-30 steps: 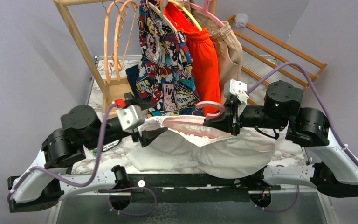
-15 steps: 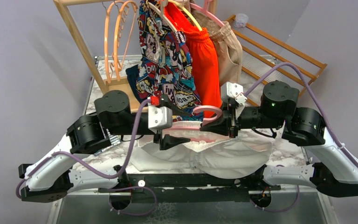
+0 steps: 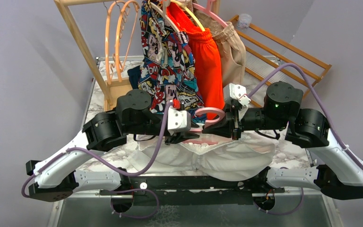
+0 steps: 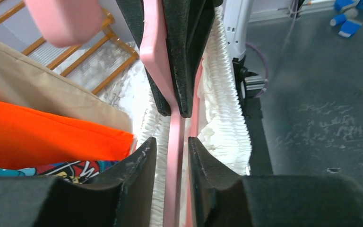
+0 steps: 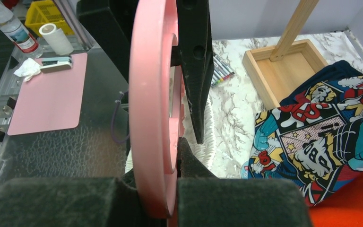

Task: Place the shorts on the hanger
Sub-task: Hang the shorts on the hanger.

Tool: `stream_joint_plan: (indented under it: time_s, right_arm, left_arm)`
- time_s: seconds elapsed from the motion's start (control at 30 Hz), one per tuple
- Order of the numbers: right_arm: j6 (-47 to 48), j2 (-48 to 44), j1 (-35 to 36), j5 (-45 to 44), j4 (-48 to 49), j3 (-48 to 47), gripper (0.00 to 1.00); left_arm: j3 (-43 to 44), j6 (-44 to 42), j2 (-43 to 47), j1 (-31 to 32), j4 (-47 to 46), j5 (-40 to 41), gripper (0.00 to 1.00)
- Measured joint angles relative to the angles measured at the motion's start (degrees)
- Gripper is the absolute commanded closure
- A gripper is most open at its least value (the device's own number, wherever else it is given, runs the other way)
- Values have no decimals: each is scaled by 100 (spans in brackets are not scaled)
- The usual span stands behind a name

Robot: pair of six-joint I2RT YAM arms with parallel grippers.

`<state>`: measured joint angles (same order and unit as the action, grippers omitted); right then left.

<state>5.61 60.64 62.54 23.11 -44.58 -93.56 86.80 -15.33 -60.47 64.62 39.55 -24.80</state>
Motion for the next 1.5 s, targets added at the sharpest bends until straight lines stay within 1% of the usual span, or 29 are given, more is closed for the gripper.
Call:
stream_joint_plan:
  time_s: [0.1, 0.13, 0.2, 0.23, 0.3, 0.37, 0.43, 0.5, 0.67, 0.9, 1.2, 1.27, 1.43, 1.5]
  right_arm:
    - [13, 9, -2, 11, -4, 0, 99]
    - [20, 11, -2, 7, -4, 0, 99]
    - [52, 9, -4, 11, -2, 15, 98]
    - [68, 2, -4, 11, -2, 26, 90]
    - [96, -17, -4, 13, 9, 59, 67]
    - [55, -31, -2, 15, 24, 92, 51]
    - [50, -55, -2, 13, 83, 94, 42]
    - [50, -109, -2, -33, 107, 94, 39]
    - [50, -439, -2, -573, 107, 98, 38]
    - [48, -1038, -2, -1314, 98, 168, 39]
    - [46, -820, -2, -1491, 212, 527, 37]
    - [59, -721, -2, -1519, 280, 529, 39]
    - [179, -581, -2, -1652, 304, 562, 57]
    - [205, -584, -2, -1718, 302, 610, 61]
  left_arm:
    - [-26, -22, -22, 0, 0, 74, 97]
    - [-39, -42, -24, 0, 2, 83, 100]
    - [-46, 2, -20, 2, 11, 92, 100]
    - [-50, 2, -17, 2, 11, 92, 100]
    - [-85, 13, -7, 7, -7, 107, 100]
    - [-160, 22, 15, 7, -39, 175, 100]
    - [-282, 20, 59, 7, -57, 308, 100]
    - [-415, 22, 127, 0, -85, 444, 100]
    - [-688, 55, 457, 0, -87, 706, 100]
    - [-717, 162, 960, 0, -138, 907, 100]
    - [-717, 251, 909, 0, -175, 940, 100]
    - [-717, 264, 866, 0, -175, 940, 100]
    - [-717, 269, 857, 0, -170, 944, 100]
    - [-717, 271, 866, 0, -166, 957, 100]
